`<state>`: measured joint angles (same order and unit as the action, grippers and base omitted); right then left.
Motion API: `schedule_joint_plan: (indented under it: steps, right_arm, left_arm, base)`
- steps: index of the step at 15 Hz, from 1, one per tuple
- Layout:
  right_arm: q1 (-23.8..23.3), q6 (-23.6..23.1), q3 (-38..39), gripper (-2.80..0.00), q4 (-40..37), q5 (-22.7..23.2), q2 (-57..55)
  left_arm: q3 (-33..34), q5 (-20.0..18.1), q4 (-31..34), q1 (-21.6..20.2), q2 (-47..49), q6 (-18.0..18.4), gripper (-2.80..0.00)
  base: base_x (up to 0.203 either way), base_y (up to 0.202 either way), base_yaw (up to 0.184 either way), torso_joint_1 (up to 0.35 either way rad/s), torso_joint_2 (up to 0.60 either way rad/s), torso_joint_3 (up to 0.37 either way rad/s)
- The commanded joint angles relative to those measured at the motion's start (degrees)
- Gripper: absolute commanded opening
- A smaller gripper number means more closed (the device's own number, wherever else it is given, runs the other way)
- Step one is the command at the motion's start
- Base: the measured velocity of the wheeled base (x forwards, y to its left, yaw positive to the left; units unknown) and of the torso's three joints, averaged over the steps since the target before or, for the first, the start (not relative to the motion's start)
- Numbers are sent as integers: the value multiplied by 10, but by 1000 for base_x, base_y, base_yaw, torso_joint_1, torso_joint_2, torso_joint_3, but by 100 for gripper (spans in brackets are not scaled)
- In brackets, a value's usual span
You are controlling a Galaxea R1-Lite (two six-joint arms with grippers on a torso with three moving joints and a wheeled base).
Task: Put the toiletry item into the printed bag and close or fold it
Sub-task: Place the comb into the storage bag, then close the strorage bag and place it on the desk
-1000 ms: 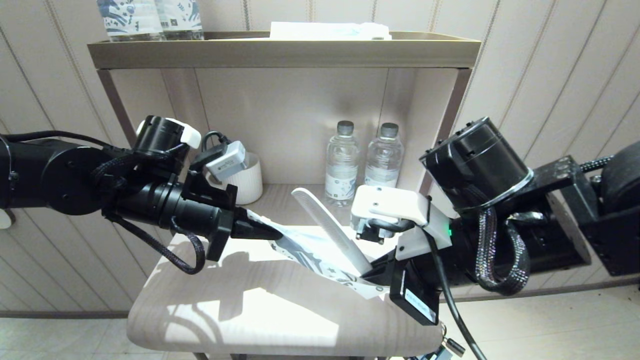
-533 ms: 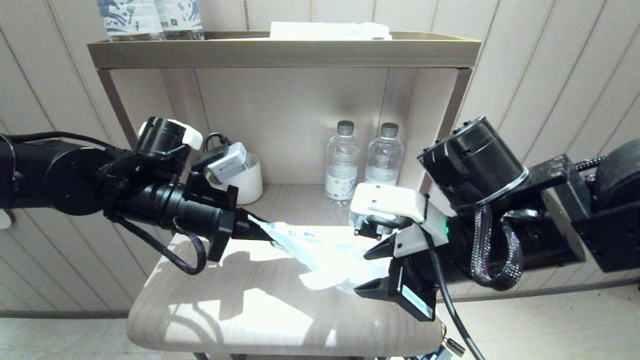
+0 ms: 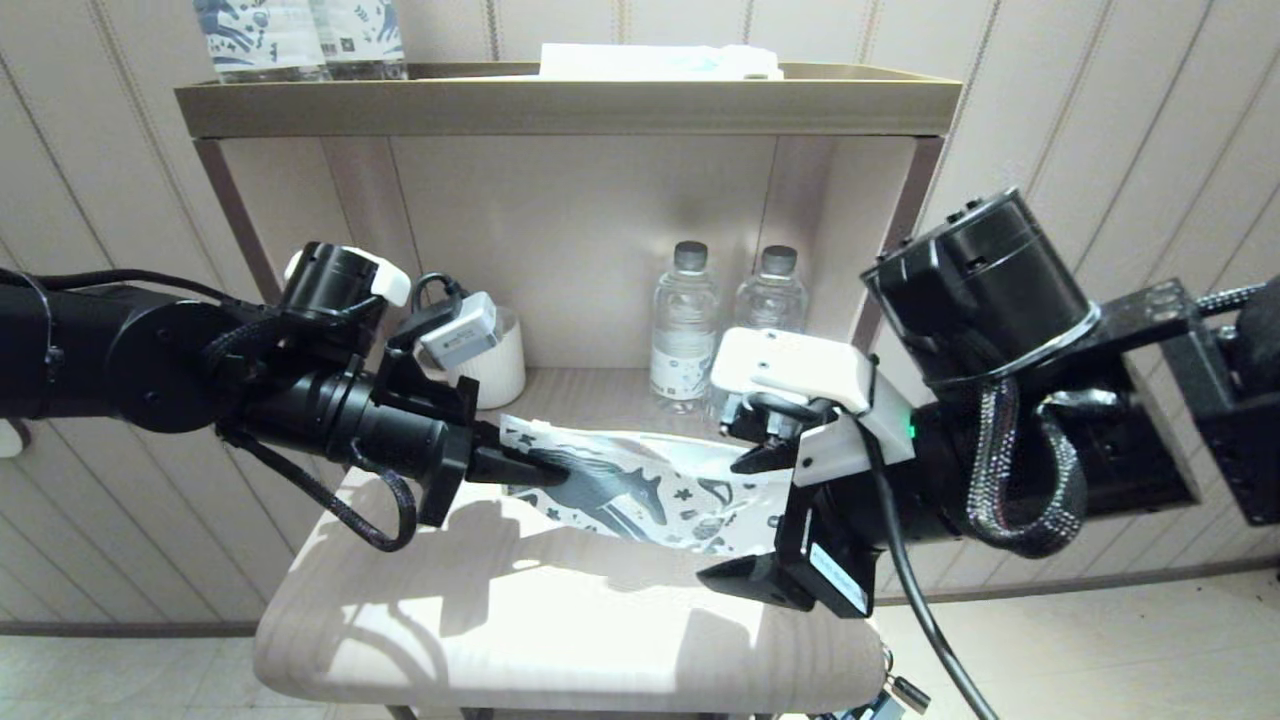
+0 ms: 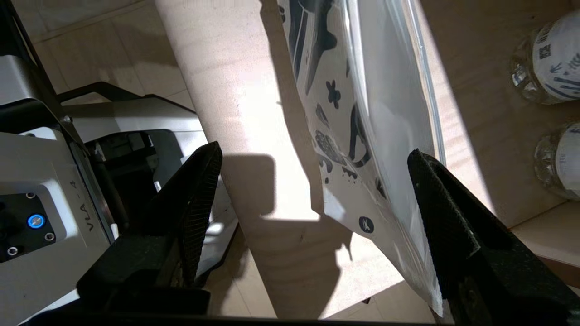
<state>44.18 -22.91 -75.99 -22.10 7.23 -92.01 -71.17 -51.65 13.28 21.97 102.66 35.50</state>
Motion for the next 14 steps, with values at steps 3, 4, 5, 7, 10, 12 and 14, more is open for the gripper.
schedule_joint_plan:
  steps: [3, 4, 5, 7, 10, 12, 14]
  right_arm:
    - [-4, -2, -5, 0, 0, 1, 1]
    - [-8, -2, -9, 0, 1, 1, 1]
    - [-8, -1, -15, 0, 1, 2, 1]
    - [-9, -1, -26, 0, 1, 2, 7]
    - [-22, 0, -45, 0, -4, 3, 34]
    - [-36, 1, -35, 0, -6, 4, 45]
    - [-42, 5, -8, -280, -5, 7, 56]
  left_arm:
    - [-2, -3, 1, 0, 6, 2, -280]
    - [-2, -3, 1, 0, 6, 2, -280]
    - [0, -3, 1, 0, 7, 2, -280]
    - [0, -4, 1, 0, 9, 2, -280]
    - [-1, -7, 2, -1, 6, -1, -280]
    - [1, -8, 6, -2, 6, -3, -280]
    - [-2, -32, 6, -14, 1, -29, -280]
  base:
    - [0, 0, 0, 0, 0, 0]
    - [0, 0, 0, 0, 0, 0]
    - [0, 0, 0, 0, 0, 0]
    - [0, 0, 0, 0, 0, 0]
    - [0, 0, 0, 0, 0, 0]
    - [0, 0, 0, 0, 0, 0]
    - [0, 0, 0, 0, 0, 0]
